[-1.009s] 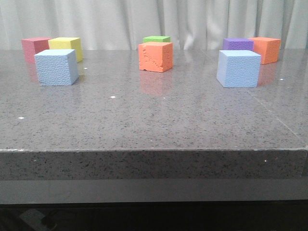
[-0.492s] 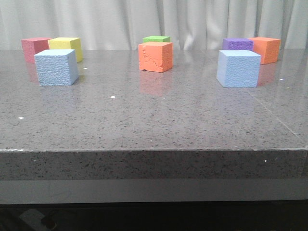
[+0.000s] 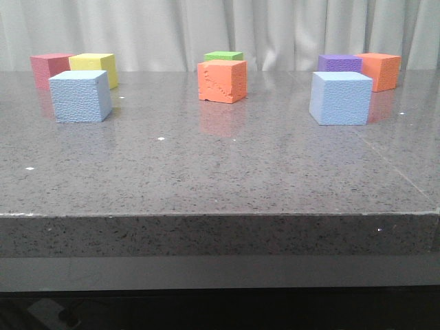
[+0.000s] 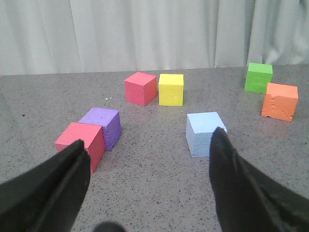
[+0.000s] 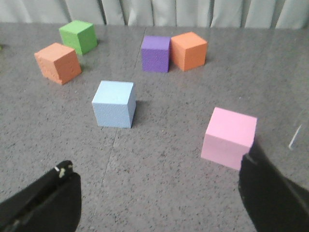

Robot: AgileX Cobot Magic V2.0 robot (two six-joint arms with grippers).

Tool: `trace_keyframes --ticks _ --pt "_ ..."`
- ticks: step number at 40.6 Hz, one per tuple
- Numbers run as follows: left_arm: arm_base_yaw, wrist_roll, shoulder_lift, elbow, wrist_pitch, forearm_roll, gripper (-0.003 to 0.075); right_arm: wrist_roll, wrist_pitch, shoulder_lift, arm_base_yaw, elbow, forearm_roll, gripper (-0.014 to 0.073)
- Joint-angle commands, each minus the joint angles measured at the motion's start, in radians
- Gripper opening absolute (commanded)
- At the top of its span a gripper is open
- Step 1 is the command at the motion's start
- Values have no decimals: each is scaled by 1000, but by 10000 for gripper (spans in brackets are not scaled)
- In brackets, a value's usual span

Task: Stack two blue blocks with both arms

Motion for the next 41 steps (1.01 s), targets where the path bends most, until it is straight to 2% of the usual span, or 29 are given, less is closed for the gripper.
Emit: trace_keyframes --ticks 1,8,15,21,29,41 --pt "1 -6 16 -27 -80 -8 510 -74 39 118 1 -110 58 662" --pt "1 -6 16 -27 -80 -8 510 -219 130 314 83 -231 168 652" --pt "1 -6 16 -27 -80 -8 510 -226 197 520 190 -377 151 646" --pt "1 -6 16 -27 -80 -8 510 -121 232 694 206 -528 106 646" --pt "1 -6 16 -27 -80 -8 510 67 294 905 206 -740 -35 646" --pt "1 -6 16 -27 -80 -8 510 164 330 1143 206 -943 -86 646"
